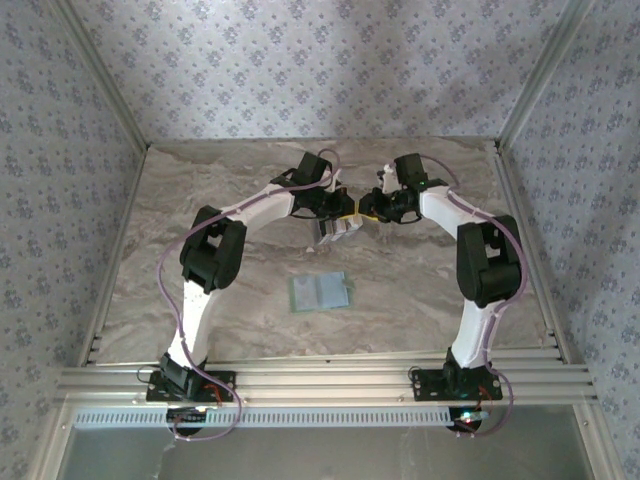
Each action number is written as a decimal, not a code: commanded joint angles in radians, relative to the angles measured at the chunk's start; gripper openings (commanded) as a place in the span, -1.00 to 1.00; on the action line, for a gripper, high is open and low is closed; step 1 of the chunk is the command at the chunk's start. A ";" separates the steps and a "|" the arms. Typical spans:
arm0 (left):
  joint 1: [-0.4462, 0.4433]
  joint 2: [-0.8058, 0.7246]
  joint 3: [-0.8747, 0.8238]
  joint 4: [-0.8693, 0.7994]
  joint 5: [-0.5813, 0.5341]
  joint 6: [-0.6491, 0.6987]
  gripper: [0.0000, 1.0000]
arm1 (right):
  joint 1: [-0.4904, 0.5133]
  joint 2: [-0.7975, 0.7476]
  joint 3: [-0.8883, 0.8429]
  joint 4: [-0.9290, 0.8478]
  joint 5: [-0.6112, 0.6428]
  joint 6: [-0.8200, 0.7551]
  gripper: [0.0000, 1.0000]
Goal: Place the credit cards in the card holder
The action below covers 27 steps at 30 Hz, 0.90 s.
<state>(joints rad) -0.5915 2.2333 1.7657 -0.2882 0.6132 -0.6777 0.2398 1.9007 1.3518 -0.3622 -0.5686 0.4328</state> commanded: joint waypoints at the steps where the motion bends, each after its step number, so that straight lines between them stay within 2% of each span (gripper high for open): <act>1: -0.005 0.030 0.001 -0.047 -0.026 0.024 -0.86 | -0.009 0.029 0.040 -0.003 -0.023 -0.005 -0.47; 6: -0.003 0.030 -0.002 -0.046 -0.026 0.023 -0.85 | -0.012 0.040 0.040 0.016 -0.045 0.004 -0.61; 11: -0.002 0.031 -0.001 -0.044 -0.024 0.023 -0.85 | -0.015 0.031 0.036 0.026 -0.057 0.011 -0.63; 27: 0.001 0.031 -0.004 -0.045 -0.021 0.023 -0.85 | -0.019 0.022 0.024 0.044 -0.082 0.023 -1.00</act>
<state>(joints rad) -0.5915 2.2333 1.7657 -0.2878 0.6136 -0.6777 0.2276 1.9278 1.3651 -0.3321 -0.6212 0.4488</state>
